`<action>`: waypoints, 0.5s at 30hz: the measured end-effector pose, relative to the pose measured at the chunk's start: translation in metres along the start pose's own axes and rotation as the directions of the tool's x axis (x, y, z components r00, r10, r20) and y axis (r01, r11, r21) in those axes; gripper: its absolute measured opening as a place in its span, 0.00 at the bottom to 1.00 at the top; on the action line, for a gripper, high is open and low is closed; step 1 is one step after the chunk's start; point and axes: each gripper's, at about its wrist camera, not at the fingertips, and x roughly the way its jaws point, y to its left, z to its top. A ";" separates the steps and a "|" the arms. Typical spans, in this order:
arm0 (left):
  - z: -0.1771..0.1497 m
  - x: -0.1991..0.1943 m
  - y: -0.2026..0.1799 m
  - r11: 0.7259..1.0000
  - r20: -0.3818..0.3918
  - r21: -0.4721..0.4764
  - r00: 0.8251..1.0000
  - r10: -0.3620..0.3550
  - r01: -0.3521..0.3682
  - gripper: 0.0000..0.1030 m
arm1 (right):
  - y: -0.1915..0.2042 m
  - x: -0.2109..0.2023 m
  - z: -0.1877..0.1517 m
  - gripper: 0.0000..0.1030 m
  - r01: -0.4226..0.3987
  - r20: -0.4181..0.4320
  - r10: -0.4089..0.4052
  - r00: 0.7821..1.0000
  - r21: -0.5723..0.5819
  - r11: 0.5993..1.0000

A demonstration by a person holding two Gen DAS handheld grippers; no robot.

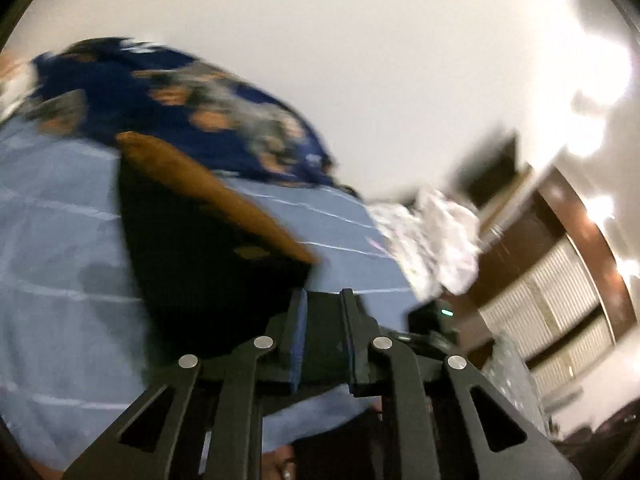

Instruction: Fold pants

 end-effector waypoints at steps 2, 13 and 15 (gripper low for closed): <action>0.002 0.027 -0.030 0.997 -0.030 0.078 0.999 -0.015 0.017 0.16 | -0.001 0.000 0.004 0.82 -0.063 0.007 0.063 0.998 0.032 0.998; -0.008 0.024 -0.018 0.996 -0.018 0.091 1.000 -0.023 0.024 0.17 | -0.006 0.016 0.010 0.84 -0.145 -0.024 0.148 0.989 0.096 0.985; -0.007 -0.012 0.010 0.996 0.015 0.041 0.997 0.082 -0.082 0.22 | -0.005 0.020 0.008 0.84 -0.145 -0.041 0.149 0.988 0.087 0.986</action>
